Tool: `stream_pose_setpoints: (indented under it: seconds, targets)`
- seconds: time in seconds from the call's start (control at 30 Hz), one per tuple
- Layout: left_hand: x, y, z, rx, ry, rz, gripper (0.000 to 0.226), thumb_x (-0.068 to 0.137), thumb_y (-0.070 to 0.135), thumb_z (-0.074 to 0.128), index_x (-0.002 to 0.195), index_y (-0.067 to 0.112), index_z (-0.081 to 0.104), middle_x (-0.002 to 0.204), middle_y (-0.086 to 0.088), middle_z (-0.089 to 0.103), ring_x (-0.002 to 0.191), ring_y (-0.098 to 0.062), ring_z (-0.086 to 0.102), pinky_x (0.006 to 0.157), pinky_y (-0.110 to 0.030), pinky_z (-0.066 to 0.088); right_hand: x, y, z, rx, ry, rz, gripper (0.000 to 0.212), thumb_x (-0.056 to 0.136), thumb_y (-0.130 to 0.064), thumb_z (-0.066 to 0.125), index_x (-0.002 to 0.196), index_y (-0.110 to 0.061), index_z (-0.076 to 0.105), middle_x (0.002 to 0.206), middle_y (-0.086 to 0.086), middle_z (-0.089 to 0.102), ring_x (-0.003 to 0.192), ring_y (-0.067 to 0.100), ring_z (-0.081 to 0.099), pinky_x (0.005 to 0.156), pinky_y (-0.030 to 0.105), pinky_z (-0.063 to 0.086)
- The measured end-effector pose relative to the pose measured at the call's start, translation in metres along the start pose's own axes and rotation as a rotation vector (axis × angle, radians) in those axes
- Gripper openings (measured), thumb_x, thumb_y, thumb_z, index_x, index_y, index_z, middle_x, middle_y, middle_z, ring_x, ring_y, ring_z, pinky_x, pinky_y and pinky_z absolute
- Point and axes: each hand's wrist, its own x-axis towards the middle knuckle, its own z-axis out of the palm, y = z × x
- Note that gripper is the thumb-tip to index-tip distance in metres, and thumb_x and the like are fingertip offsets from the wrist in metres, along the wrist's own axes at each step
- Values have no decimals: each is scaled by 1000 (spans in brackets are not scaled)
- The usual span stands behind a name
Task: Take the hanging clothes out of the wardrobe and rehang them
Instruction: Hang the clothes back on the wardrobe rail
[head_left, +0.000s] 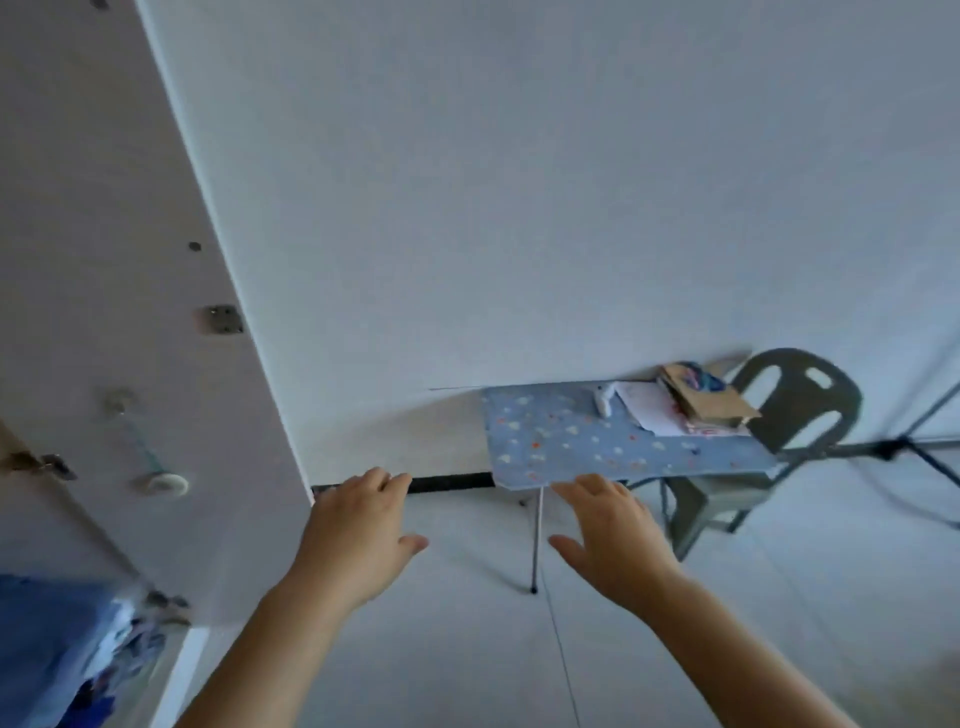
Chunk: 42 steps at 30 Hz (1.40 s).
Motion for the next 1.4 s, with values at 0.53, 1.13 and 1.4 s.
stream_pose_setpoints:
  seconds: [0.53,1.13,1.4]
  targets:
    - [-50,494,23,18,-107,781,62,89,53,47,140,22,29,140,3,37,129,-17,36,105,-32,31,-380,327,-88,27,168,753,56,90,-38,54,141,-29,33,139,-4,39,129,19,35,106,29,27]
    - [-137,880,83,68,-305,1285,64,91,47,49,145,23,23,146,1,31,132,-20,33,104,-32,29,-612,540,-93,122,211,1271,52,89,-33,53,139,-28,37,134,-4,42,124,17,39,102,27,29]
    - [-67,1015,116,126,-323,1374,61,90,47,51,140,21,31,141,0,36,128,-21,38,102,-34,33,-597,675,-102,140,170,1383,54,90,-38,53,139,-24,36,134,-2,43,124,19,39,102,29,33]
